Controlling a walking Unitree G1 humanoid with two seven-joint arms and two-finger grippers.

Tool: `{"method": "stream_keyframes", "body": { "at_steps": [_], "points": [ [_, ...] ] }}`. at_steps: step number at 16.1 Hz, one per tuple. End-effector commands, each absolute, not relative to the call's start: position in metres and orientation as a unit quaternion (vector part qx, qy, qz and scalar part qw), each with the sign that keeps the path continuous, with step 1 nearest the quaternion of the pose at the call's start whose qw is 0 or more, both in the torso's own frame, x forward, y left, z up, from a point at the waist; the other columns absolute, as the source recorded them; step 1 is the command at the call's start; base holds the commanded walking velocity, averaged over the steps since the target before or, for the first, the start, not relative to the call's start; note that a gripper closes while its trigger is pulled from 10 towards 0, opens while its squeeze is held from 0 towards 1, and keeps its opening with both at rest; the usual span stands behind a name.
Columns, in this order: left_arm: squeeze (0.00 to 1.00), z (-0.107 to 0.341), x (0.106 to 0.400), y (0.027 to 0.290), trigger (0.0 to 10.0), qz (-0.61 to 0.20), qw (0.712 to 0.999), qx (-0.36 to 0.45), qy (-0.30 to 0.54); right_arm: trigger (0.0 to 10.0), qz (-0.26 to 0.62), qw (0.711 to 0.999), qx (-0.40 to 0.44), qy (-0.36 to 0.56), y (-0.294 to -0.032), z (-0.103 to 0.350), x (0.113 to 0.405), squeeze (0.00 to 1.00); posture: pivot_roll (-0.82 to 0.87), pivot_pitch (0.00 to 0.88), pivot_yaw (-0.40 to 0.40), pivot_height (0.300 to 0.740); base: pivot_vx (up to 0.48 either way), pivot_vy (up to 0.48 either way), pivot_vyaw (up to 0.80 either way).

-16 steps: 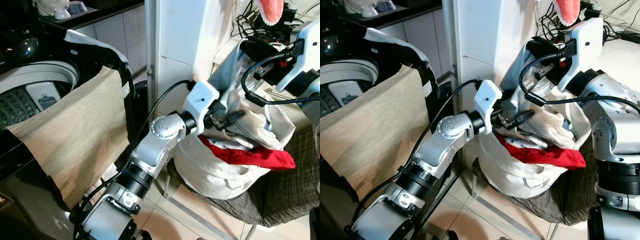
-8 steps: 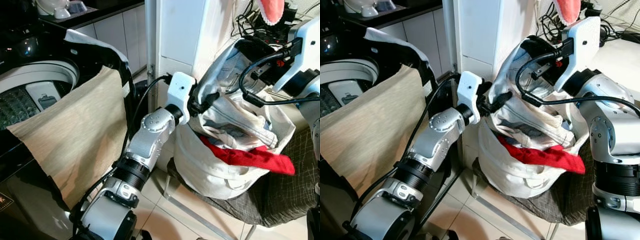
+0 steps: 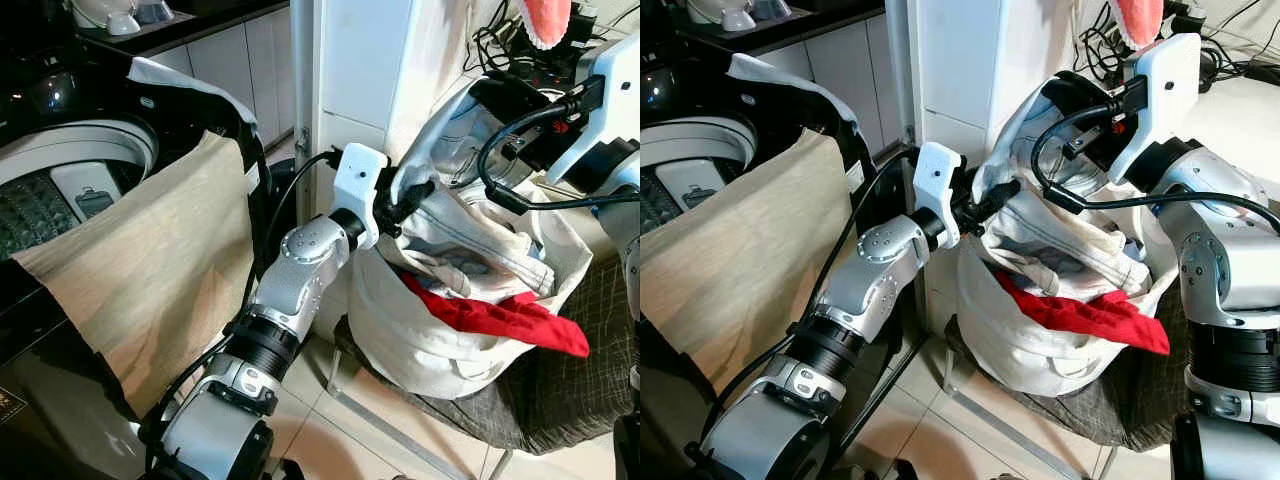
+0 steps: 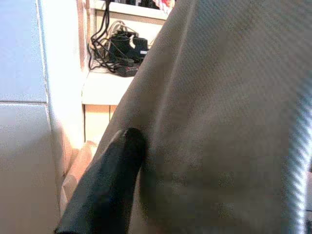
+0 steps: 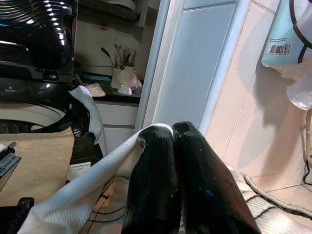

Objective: Clothes washing

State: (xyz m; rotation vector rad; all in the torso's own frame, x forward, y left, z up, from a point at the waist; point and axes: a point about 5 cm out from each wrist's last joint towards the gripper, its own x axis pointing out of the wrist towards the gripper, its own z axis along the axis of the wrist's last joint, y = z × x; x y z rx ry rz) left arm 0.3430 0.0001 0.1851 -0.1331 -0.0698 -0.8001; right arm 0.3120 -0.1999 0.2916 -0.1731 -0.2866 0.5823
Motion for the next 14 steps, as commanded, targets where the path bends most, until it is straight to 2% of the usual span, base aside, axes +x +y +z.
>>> {"method": "stream_keyframes", "body": {
  "at_steps": [1,5,6,7,8,9,11,12,13,14],
  "points": [
    [0.0,0.2,0.343,-0.015,0.0,-0.401,0.911,-0.081,-0.047,0.0,0.288,0.939,-0.096,-0.159,-0.198,0.299,0.306,0.0,-0.1,0.0,0.022,0.74,0.0,0.0,0.0],
    [0.0,0.201,0.345,-0.011,0.0,-0.395,0.914,-0.082,-0.046,0.0,0.288,0.941,-0.099,-0.15,-0.197,0.295,0.306,0.0,-0.1,0.0,0.021,0.74,0.0,0.0,0.0],
    [0.0,0.201,0.345,-0.009,0.0,-0.392,0.915,-0.083,-0.047,2.8,0.289,0.941,-0.099,-0.147,-0.196,0.294,0.306,0.0,-0.1,0.0,0.021,0.74,0.0,0.0,0.0],
    [0.0,0.201,0.346,-0.008,0.0,-0.39,0.916,-0.083,-0.048,3.8,0.289,0.941,-0.099,-0.146,-0.196,0.293,0.306,0.0,-0.1,0.0,0.021,0.74,0.0,0.0,0.0],
    [0.0,0.203,0.347,-0.006,0.0,-0.385,0.917,-0.085,-0.05,8.5,0.289,0.941,-0.099,-0.143,-0.195,0.291,0.306,0.0,-0.1,0.0,0.023,0.74,0.0,0.0,0.0],
    [0.0,0.203,0.348,-0.005,0.0,-0.384,0.918,-0.085,-0.051,10.0,0.29,0.941,-0.1,-0.141,-0.195,0.291,0.306,0.0,-0.1,0.0,0.023,0.74,0.0,0.0,0.0],
    [0.0,0.208,0.351,0.001,0.0,-0.372,0.922,-0.092,-0.057,10.0,0.29,0.942,-0.101,-0.134,-0.195,0.287,0.306,0.0,-0.09,0.0,0.024,0.74,0.0,0.0,0.0],
    [0.0,0.21,0.353,0.003,0.0,-0.368,0.923,-0.097,-0.059,10.0,0.292,0.942,-0.099,-0.131,-0.195,0.286,0.306,0.13,-0.09,0.0,0.026,0.74,0.0,0.0,0.0],
    [0.0,0.213,0.355,0.006,0.0,-0.361,0.925,-0.101,-0.066,10.0,0.293,0.943,-0.092,-0.129,-0.195,0.285,0.305,1.0,-0.09,0.0,0.027,0.74,0.0,0.0,0.0],
    [0.0,0.22,0.358,0.012,0.0,-0.348,0.927,-0.118,-0.075,10.0,0.296,0.942,-0.093,-0.125,-0.196,0.285,0.304,1.0,-0.09,0.0,0.029,0.74,0.0,0.0,0.0]
  ]
}}
